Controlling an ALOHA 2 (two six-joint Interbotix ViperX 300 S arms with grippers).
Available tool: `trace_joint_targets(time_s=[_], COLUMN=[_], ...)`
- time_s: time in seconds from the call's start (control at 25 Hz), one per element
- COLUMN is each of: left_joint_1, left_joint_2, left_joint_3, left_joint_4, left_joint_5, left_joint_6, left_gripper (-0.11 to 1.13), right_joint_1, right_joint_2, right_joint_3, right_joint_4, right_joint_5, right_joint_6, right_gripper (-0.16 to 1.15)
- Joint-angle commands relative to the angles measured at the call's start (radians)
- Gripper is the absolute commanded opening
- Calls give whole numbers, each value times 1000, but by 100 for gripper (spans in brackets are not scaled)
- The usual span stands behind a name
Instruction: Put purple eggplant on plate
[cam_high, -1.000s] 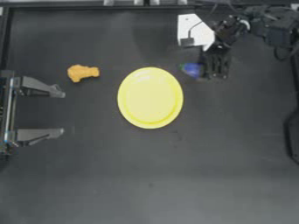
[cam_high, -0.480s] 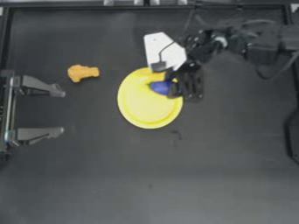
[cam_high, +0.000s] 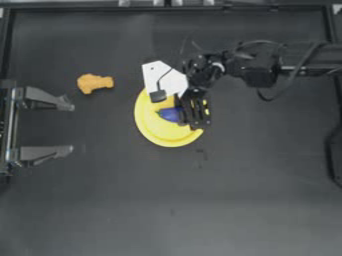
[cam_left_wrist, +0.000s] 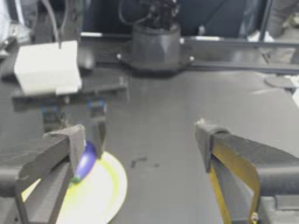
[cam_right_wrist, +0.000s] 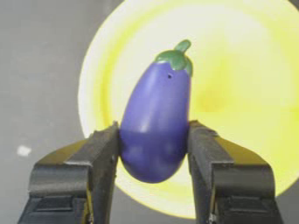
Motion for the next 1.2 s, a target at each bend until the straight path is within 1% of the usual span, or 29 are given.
trace_joint_targets(time_s=[0.04, 0.24, 0.36, 0.44, 0.48, 0.6, 0.72, 0.76, 1.0, 1.2], left_joint_1=[2, 2, 2, 2, 2, 2, 2, 2, 2, 2], left_joint_2=[18, 18, 18, 18, 18, 18, 18, 18, 18, 18], left_joint_3=[-9, -8, -8, -8, -9, -9, -8, -8, -8, -8], left_joint_4=[0, 0, 0, 0, -2, -2, 0, 0, 0, 0], left_joint_5=[-5, -3, -5, -3, -3, -5, -3, -5, -3, -5], left_joint_6=[2, 0, 0, 0, 0, 0, 0, 2, 0, 0], left_gripper=[103, 103, 103, 103, 103, 103, 103, 103, 103, 103], right_joint_1=[-3, -12, -15, -15, -15, -15, -15, -15, -21, -29], right_joint_2=[3, 32, 40, 46, 51, 67, 84, 86, 77, 52], right_joint_3=[-23, -25, -29, -32, -35, -48, -66, -74, -89, -87], right_joint_4=[-9, -35, -35, -37, -37, -37, -31, -31, -35, -37], right_joint_5=[-31, -51, -51, -46, -43, -20, 9, 15, 18, 17], right_joint_6=[-3, 3, 5, 2, 0, 5, 11, 12, 23, 23], right_gripper=[17, 19, 25, 37, 45, 78, 105, 105, 89, 88])
